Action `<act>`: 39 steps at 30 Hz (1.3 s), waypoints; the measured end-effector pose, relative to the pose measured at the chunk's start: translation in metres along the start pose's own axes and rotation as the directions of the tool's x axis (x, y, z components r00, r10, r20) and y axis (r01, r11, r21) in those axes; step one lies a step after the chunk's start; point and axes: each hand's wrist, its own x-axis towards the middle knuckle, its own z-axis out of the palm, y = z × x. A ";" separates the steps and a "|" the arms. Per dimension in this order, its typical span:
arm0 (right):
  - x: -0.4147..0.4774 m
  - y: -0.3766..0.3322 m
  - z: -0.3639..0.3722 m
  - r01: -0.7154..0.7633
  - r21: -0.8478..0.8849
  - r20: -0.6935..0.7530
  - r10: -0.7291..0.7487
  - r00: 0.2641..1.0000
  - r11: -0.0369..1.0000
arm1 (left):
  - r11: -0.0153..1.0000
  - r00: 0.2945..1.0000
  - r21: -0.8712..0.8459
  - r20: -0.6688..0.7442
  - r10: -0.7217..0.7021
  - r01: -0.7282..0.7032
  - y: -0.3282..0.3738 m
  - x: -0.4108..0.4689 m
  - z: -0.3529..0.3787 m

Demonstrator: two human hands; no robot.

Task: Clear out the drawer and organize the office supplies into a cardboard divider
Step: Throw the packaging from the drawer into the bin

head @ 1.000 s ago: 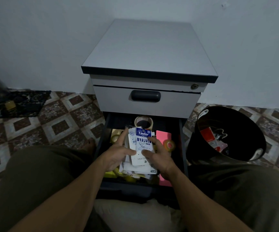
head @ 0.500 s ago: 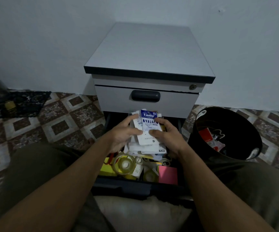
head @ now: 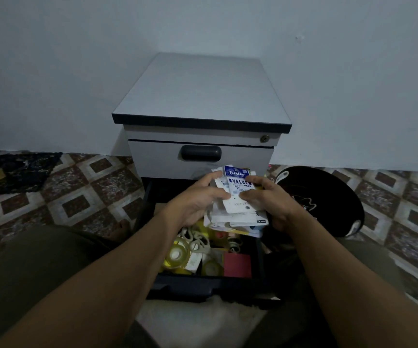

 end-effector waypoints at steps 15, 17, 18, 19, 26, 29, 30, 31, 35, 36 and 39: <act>-0.014 -0.033 -0.161 -0.055 -0.016 -0.253 0.049 0.966 0.998 | 0.994 0.980 0.111 0.194 -0.031 0.010 0.025 0.090 0.159; -0.008 -0.026 -0.179 -0.056 0.004 -0.273 0.055 0.960 0.998 | 0.983 0.974 0.183 0.217 -0.061 0.021 0.025 0.110 0.173; -0.006 -0.022 -0.188 -0.059 0.011 -0.283 0.059 0.957 0.998 | 0.979 0.970 0.200 0.228 -0.079 0.032 0.023 0.119 0.179; -0.004 -0.019 -0.195 -0.066 0.017 -0.292 0.068 0.954 0.998 | 0.977 0.967 0.208 0.237 -0.091 0.041 0.022 0.127 0.186; 0.025 0.010 -0.234 -0.127 0.056 -0.364 0.138 0.921 0.990 | 0.947 0.960 0.307 0.221 -0.169 0.096 -0.004 0.181 0.219; 0.043 0.024 -0.246 -0.144 0.053 -0.393 0.153 0.907 0.988 | 0.926 0.963 0.361 0.195 -0.187 0.107 -0.015 0.202 0.226; 0.049 0.028 -0.248 -0.143 0.050 -0.398 0.151 0.905 0.988 | 0.920 0.965 0.376 0.180 -0.192 0.113 -0.018 0.209 0.227; 0.053 0.031 -0.250 -0.139 0.048 -0.403 0.146 0.904 0.989 | 0.912 0.965 0.394 0.173 -0.195 0.114 -0.020 0.216 0.228; 0.062 0.047 -0.261 -0.153 -0.010 -0.460 0.132 0.878 0.988 | 0.832 0.958 0.550 0.191 -0.212 0.075 -0.023 0.232 0.223; 0.062 0.050 -0.263 -0.166 -0.015 -0.475 0.139 0.869 0.986 | 0.807 0.958 0.588 0.192 -0.212 0.061 -0.024 0.234 0.219; 0.062 0.059 -0.270 -0.163 -0.031 -0.480 0.129 0.868 0.986 | 0.781 0.969 0.623 0.166 -0.182 0.041 -0.029 0.239 0.209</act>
